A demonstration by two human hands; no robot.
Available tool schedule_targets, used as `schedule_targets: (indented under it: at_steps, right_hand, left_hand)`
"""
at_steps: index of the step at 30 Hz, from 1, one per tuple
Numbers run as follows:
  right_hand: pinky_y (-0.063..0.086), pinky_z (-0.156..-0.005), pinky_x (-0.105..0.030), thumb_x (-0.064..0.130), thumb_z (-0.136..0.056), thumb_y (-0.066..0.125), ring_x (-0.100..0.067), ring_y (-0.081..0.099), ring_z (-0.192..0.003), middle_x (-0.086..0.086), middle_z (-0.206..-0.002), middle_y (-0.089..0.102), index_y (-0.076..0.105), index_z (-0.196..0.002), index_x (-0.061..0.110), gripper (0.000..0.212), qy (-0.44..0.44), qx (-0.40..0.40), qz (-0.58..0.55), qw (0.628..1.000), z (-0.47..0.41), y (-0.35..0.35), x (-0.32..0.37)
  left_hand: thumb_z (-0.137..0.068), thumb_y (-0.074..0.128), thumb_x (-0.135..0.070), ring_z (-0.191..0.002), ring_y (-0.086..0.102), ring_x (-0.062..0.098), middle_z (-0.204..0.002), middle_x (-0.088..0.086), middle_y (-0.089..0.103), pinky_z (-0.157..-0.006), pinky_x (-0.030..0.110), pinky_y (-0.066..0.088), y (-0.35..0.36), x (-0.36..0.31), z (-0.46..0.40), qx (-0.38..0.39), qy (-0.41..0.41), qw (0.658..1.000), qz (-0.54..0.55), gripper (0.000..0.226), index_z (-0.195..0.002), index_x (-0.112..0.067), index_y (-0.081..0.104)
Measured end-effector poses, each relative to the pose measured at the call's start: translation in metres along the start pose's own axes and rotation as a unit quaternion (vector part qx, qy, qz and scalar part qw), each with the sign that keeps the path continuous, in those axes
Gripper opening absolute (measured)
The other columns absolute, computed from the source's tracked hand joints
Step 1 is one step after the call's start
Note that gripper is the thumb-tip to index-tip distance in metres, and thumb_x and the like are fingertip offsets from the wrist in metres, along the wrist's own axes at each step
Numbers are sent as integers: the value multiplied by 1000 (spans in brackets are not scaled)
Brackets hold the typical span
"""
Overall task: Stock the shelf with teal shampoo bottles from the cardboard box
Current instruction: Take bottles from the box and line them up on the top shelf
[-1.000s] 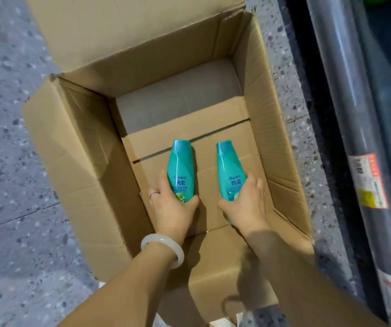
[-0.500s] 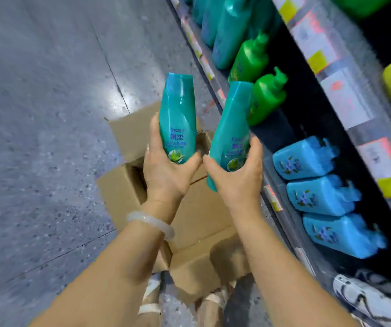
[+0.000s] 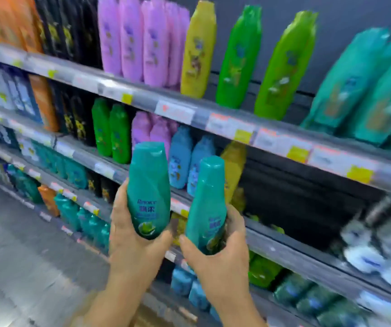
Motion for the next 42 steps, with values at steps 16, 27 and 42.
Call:
schedule_targets:
  at_steps: [16,27,42]
  right_hand:
    - [44,-69,-2,10,-73,78,10,56,-88,10,-108,55,35,-118,30,65,-122,-232,40,964,-84,-259,130]
    - [49,-92,-28,11,-76,75,-16,54,-108,-4,-124,47,28,-133,13,75,-88,-245,78,962,-178,-292,104]
    - [37,-105,-34,22,-80,71,-27,36,-127,-10,-133,30,16,-142,9,84,14,-300,322,898,-169,-286,97]
  left_hand:
    - [-65,83,-9,-104,53,-15,-118,-26,48,-79,0,42,228,-209,3,199,144,956,162,89,-122,-48,28]
    - [-69,80,-13,-104,52,1,-126,-8,45,-71,1,43,277,-209,-30,133,104,981,98,90,-132,-38,21]
    - [-68,80,-15,-110,50,11,-126,-7,44,-73,10,39,291,-206,-54,166,114,975,93,91,-133,-41,22]
Point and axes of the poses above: each hand's wrist, its own z-axis away from the middle knuckle, its own y-axis out of the palm, x = y × z, the point moved 2 cm from there along -z, towards the middle knuckle
